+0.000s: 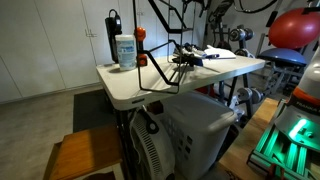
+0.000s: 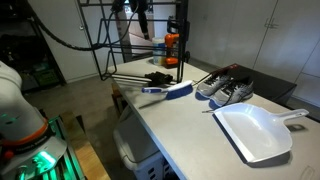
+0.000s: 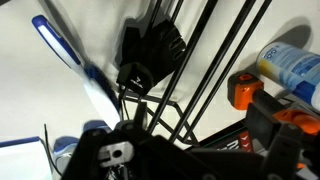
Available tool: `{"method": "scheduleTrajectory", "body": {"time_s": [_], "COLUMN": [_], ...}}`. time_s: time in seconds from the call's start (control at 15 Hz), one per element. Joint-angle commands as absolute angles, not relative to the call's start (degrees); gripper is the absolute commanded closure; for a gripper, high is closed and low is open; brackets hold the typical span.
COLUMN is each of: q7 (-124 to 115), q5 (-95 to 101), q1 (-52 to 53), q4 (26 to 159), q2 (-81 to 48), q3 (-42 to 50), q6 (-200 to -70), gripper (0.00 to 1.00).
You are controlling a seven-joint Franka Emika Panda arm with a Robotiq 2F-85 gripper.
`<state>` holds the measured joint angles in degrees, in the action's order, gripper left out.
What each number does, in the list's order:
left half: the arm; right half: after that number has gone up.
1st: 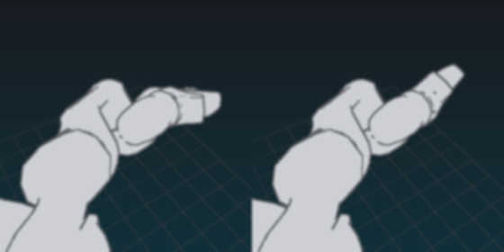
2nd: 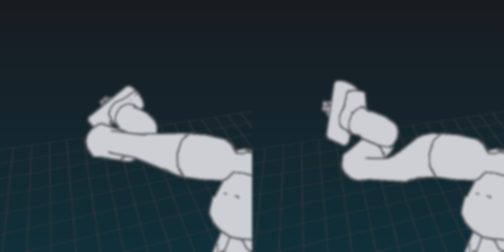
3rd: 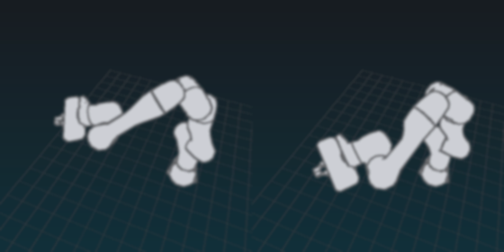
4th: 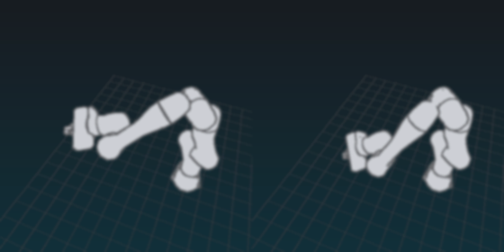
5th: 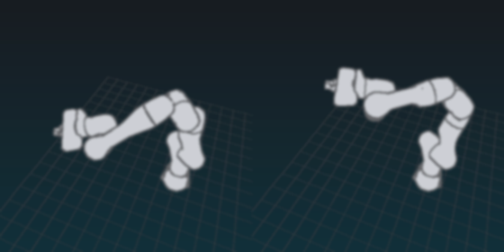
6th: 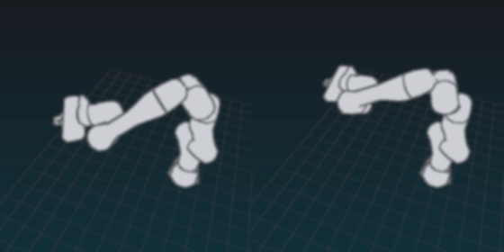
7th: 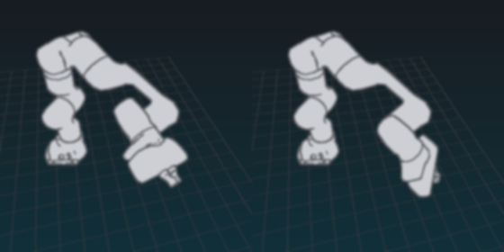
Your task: Move the black rack to the edge
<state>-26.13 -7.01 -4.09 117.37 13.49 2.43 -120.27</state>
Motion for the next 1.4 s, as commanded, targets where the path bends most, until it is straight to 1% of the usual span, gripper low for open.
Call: {"method": "scheduleTrajectory", "body": {"time_s": [0.0, 0.33, 0.6, 0.93, 1.33], "q7": [-19.38, -7.78, 2.58, 11.98, 17.79], "q5": [-4.95, -1.36, 0.73, 0.89, 0.03], "q1": [-3.82, -2.58, -1.15, 0.00, 1.66], "q4": [121.21, 125.83, 129.18, 130.89, 130.65], "q2": [19.42, 26.13, 29.97, 30.70, 29.22], "q3": [1.50, 0.19, 0.72, 1.91, 3.10], "q6": [-118.36, -116.80, -118.45, -121.54, -129.65], "gripper": [0.00, 0.00, 0.00, 0.00, 0.00]}}
